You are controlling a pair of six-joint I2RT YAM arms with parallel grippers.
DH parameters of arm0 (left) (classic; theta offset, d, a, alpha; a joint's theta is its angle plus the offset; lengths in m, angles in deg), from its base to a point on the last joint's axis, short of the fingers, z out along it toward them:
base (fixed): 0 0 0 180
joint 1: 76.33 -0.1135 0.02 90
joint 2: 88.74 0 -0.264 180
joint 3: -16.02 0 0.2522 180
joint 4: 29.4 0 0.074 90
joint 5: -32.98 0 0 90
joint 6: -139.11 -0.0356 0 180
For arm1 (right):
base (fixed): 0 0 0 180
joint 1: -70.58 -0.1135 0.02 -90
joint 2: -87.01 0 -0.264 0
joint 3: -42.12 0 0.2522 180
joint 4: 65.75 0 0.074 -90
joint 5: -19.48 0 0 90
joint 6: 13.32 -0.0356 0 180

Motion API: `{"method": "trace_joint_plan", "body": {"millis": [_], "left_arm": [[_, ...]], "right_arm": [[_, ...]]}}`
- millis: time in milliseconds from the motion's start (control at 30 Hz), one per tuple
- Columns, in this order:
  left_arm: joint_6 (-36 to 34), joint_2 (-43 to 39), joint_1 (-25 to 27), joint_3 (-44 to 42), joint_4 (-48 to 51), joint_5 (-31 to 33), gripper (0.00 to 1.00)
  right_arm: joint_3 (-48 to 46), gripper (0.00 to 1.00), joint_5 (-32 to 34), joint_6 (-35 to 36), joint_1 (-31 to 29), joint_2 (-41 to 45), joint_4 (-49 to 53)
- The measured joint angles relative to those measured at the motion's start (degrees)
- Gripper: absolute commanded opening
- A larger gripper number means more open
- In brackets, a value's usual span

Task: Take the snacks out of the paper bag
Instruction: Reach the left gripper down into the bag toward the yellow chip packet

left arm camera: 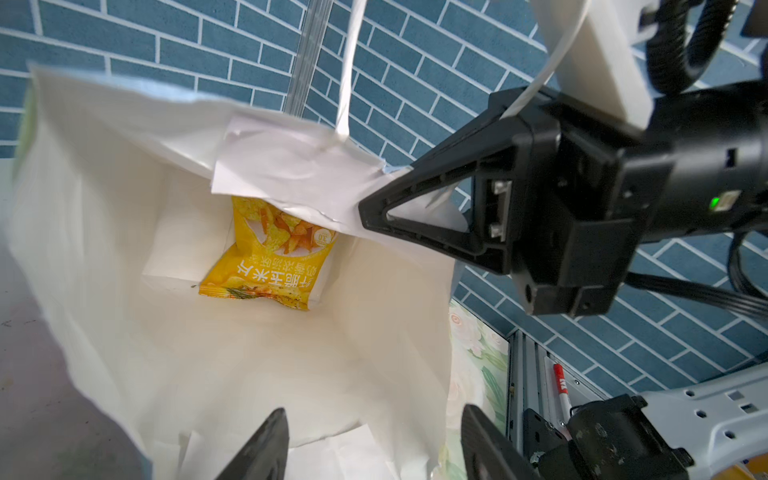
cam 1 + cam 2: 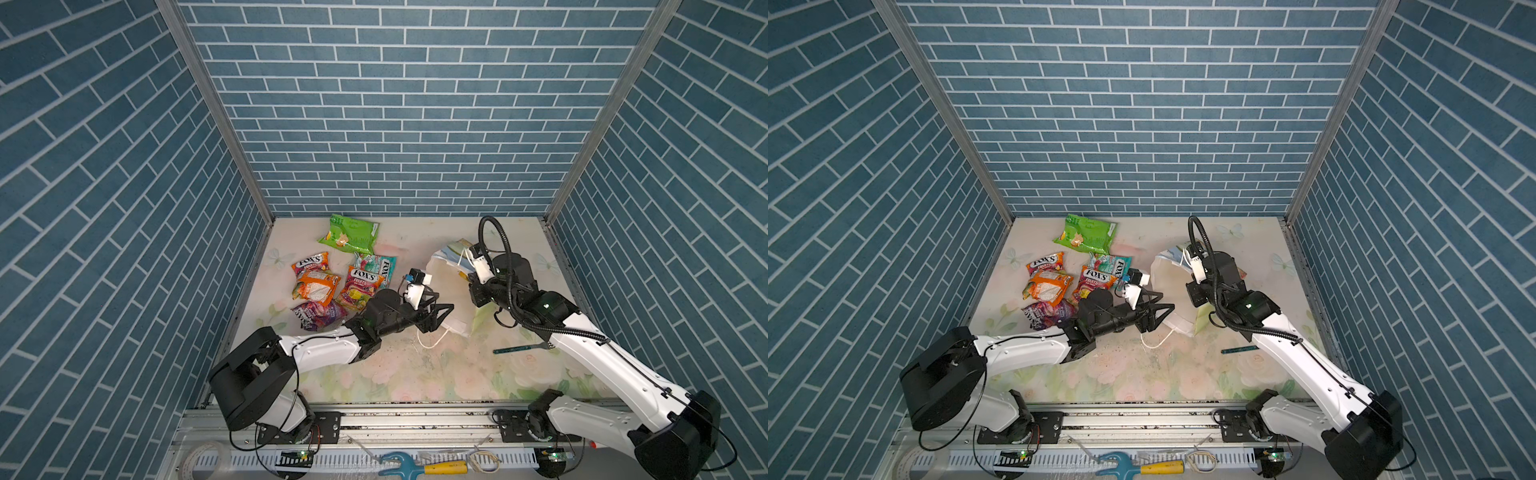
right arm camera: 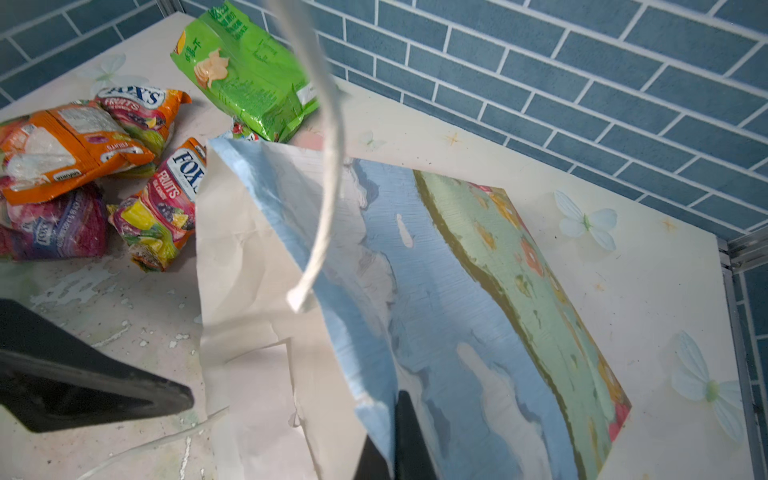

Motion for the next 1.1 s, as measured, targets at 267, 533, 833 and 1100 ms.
{"method": "trace_joint_plan", "body": {"millis": [267,533,833,1100], "left_arm": [[0.4,7.9,-0.1,5.6,-4.1,-1.4,0.59],[1.9,15.0,-1.6,9.8,-4.8,-2.1,0.57],[4.5,21.7,-5.8,12.5,-6.3,-2.3,0.54],[3.6,23.5,-5.7,15.4,-4.5,-2.5,0.54]], "right_arm": [[1.2,0.0,0.5,-1.9,0.0,-0.5,-0.5],[1.8,0.0,1.4,-3.0,0.0,-0.9,-1.7],[1.8,0.0,2.8,-3.5,0.0,-1.3,-2.0],[3.1,0.0,3.9,-4.2,0.0,-5.4,-2.9]]}}
